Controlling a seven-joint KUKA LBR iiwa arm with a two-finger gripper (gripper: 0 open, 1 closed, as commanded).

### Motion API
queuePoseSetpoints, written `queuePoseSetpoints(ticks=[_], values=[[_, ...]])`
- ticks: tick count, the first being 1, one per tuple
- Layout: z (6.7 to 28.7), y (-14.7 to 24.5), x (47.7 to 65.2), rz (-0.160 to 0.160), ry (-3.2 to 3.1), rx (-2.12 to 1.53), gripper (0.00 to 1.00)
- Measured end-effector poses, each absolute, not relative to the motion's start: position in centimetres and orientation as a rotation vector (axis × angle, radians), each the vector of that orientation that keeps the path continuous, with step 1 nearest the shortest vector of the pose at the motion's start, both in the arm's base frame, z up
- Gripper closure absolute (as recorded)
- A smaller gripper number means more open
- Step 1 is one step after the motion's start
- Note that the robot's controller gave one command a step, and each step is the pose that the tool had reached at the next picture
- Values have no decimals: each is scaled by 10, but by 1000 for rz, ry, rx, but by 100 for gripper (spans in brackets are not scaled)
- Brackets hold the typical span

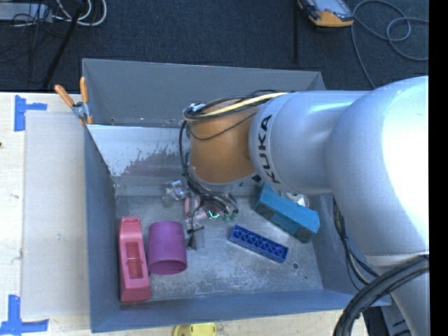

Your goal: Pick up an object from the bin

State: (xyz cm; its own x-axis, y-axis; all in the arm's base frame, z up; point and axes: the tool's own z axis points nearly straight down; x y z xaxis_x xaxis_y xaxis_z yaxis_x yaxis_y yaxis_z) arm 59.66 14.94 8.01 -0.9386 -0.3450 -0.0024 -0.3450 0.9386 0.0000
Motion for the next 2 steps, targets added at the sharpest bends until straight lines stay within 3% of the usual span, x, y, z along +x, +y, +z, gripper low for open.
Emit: queuePoseSetpoints(ticks=[1,2], values=[[69,163,616,3,3093,-554,0],[69,162,587,1,3062,-696,0]])
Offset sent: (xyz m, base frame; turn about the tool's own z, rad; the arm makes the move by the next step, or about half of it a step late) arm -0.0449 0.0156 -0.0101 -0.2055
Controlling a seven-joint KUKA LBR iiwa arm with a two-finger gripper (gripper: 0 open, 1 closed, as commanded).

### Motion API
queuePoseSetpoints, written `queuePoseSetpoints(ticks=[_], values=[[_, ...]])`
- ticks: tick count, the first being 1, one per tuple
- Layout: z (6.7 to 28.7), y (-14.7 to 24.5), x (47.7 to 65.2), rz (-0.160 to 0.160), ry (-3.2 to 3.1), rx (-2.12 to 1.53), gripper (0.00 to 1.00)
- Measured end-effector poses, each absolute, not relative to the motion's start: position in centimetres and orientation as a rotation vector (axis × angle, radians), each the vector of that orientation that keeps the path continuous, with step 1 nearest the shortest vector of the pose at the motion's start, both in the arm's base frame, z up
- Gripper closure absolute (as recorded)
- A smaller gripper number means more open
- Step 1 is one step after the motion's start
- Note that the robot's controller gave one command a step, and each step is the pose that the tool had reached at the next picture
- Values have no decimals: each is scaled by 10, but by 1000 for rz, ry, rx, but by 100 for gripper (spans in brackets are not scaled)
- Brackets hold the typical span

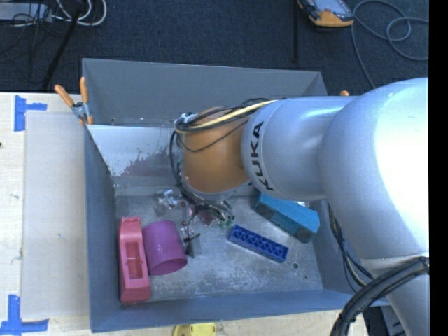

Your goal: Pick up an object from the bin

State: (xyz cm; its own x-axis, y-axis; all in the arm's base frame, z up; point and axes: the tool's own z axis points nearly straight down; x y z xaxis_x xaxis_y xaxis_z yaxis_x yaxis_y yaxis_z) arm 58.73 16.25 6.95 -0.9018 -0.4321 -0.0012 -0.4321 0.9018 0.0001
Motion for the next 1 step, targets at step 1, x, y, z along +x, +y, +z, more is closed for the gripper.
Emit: queuePoseSetpoints(ticks=[1], values=[[89,185,579,-6,3067,-719,0]])
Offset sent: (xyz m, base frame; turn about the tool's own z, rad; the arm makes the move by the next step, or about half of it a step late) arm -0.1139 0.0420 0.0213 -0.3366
